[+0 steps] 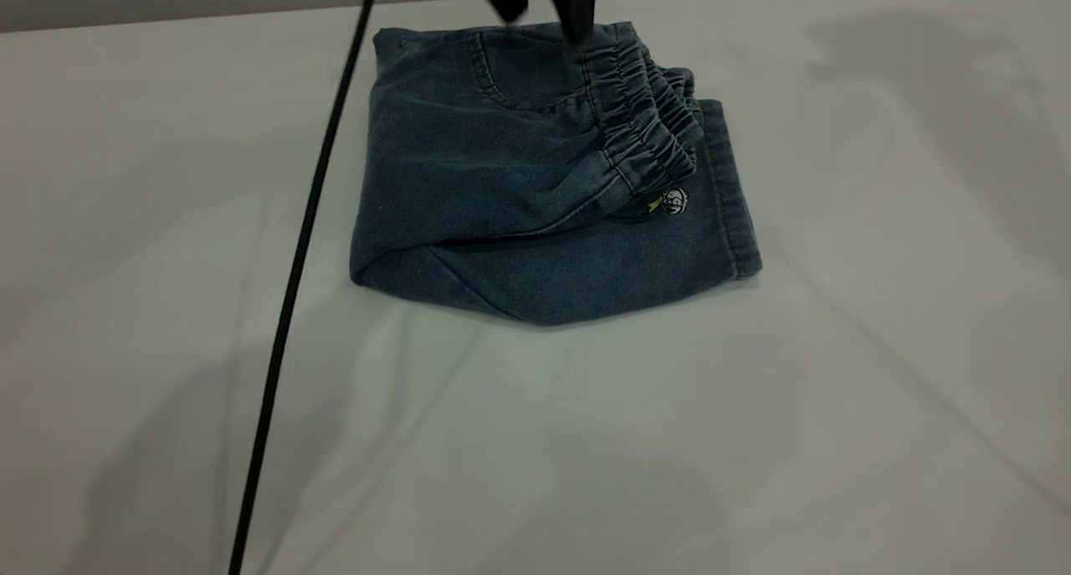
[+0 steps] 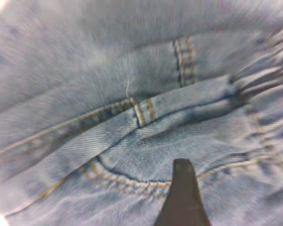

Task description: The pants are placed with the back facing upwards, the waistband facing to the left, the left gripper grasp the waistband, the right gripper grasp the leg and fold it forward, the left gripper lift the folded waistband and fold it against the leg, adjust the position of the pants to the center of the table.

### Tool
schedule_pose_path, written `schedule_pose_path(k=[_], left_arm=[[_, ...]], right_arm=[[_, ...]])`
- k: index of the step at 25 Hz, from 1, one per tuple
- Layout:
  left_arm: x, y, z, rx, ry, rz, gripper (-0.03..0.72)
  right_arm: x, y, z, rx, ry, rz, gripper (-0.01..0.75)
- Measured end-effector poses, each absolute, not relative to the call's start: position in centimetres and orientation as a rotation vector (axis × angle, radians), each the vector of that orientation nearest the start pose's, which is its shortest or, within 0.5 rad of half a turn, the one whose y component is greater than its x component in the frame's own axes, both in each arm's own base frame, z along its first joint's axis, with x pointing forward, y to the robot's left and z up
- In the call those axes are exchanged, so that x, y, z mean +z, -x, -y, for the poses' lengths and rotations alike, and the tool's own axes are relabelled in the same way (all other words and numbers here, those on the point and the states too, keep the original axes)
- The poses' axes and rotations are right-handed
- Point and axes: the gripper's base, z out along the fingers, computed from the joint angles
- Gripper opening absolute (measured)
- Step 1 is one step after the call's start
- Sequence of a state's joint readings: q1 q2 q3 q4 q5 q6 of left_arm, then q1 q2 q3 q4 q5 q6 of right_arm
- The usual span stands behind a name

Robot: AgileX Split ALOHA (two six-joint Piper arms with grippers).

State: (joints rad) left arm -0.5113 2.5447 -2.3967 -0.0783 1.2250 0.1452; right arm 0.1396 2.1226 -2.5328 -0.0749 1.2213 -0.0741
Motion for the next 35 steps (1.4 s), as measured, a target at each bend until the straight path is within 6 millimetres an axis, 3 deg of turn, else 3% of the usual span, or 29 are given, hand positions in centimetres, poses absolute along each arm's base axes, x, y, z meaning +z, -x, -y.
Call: schedule_pose_path(k=[4, 11, 14, 18, 21, 26, 30, 35], left_arm=[[22.6, -45.6, 25.9, -0.161, -0.879, -2.614, 0.499], [33.3, -43.4, 23.1, -0.011, -0.767, -2.412, 0.499], [38.2, -41.7, 21.3, 0.058, -0.666, -2.32, 0.499], [43.8, -38.8, 19.2, 0.067, -0.568, -2.211, 0.499], [47.4, -36.2, 17.8, 0.041, -0.534, -2.134, 0.499], [51.3, -32.3, 15.5, 0.027, -0.499, -2.057, 0.499], [52.6, -28.9, 13.8, -0.004, -0.501, -2.05, 0.499], [53.0, -24.0, 11.2, -0.018, -0.507, -2.056, 0.499]], right_arm=[[45.4, -43.2, -6.0, 0.026, 0.229, -2.212, 0.477], [52.0, -37.0, -7.4, 0.323, 0.301, -2.036, 0.477], [54.9, -33.5, -7.5, 0.4, 0.323, -1.952, 0.477], [56.8, -29.4, -7.0, 0.405, 0.328, -1.918, 0.477], [57.3, -26.2, -6.5, 0.391, 0.34, -1.919, 0.477], [56.9, -20.5, -5.7, 0.398, 0.342, -1.939, 0.477], [55.4, -15.9, -5.1, 0.409, 0.343, -1.961, 0.477], [51.9, -10.7, -5.2, 0.513, 0.394, -1.993, 0.477]])
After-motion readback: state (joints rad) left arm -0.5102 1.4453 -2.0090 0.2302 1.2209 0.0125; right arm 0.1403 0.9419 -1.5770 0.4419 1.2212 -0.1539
